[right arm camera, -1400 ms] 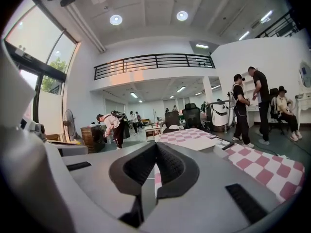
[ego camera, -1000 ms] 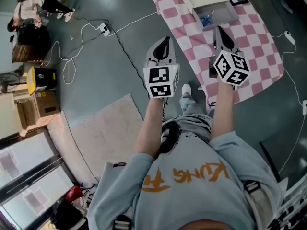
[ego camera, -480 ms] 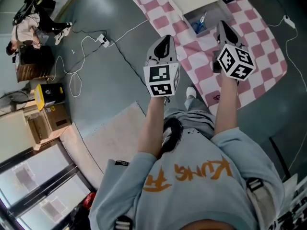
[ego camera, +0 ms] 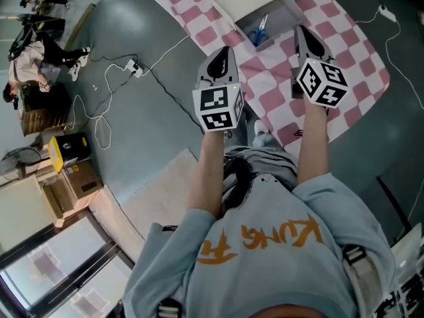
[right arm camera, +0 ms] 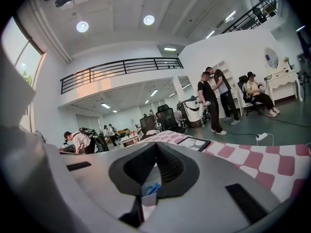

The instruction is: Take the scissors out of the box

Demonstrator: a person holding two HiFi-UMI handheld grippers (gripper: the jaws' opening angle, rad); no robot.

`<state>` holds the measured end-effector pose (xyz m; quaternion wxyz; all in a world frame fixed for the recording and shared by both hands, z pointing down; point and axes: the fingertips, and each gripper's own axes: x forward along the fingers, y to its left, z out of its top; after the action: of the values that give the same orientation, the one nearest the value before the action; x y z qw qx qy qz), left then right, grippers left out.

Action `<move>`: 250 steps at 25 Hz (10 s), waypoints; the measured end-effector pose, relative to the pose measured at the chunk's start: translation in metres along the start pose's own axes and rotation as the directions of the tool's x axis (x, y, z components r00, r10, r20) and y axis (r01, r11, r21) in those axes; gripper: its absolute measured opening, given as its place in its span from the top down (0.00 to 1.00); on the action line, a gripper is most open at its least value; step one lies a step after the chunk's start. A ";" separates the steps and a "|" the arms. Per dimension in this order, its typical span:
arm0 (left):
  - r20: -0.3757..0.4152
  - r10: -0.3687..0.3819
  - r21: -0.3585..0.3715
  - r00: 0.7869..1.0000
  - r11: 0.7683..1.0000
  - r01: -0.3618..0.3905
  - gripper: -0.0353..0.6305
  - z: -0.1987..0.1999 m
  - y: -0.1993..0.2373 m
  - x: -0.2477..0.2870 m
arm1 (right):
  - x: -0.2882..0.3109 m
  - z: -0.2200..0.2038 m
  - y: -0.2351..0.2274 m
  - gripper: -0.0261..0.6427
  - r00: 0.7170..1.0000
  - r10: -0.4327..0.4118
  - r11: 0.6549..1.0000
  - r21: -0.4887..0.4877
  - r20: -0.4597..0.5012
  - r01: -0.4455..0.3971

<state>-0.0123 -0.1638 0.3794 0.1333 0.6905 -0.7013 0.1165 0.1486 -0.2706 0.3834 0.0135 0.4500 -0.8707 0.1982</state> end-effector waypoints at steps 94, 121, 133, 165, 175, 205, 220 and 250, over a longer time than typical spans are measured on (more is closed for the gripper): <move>-0.075 -0.294 -0.351 0.953 0.902 0.251 0.92 -0.025 0.191 0.268 | 0.176 -0.211 0.001 0.80 0.161 -0.276 0.942 -0.233 -0.948 0.239; -0.062 -0.317 -0.358 0.947 0.892 0.275 0.92 -0.021 0.197 0.276 | 0.162 -0.228 -0.003 0.74 -0.052 -0.356 0.902 -0.358 -0.933 0.239; -0.048 -0.309 -0.354 0.950 0.894 0.273 0.92 -0.016 0.193 0.268 | 0.162 -0.228 -0.006 0.84 -0.029 -0.271 0.926 -0.269 -0.962 0.267; -0.013 -0.295 -0.283 0.955 0.917 0.280 0.92 0.001 0.163 0.217 | 0.153 -0.169 -0.001 0.87 0.430 -0.263 0.929 -0.106 -0.864 0.355; -0.007 -0.316 -0.257 0.949 0.917 0.303 0.92 0.003 0.143 0.209 | 0.141 -0.138 -0.006 0.87 0.497 -0.293 0.930 -0.123 -0.817 0.346; 0.057 -0.204 -0.132 0.977 0.969 0.210 0.92 0.021 0.066 0.092 | 0.058 -0.071 0.013 0.87 0.808 -0.206 0.978 -0.150 -0.551 0.147; 0.212 -0.072 -0.074 0.975 0.993 0.089 0.92 0.075 0.061 0.018 | 0.023 0.021 0.063 0.87 0.975 -0.035 0.978 -0.206 -0.221 -0.012; 0.327 0.116 -0.097 0.938 0.991 -0.089 0.92 0.110 0.102 -0.051 | 0.000 0.083 0.127 0.87 0.993 0.113 0.951 -0.294 0.026 -0.100</move>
<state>-0.1162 -0.1526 0.2605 0.0346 0.6569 -0.7528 -0.0230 0.0618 -0.2348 0.2644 0.0507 0.3995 -0.9135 0.0583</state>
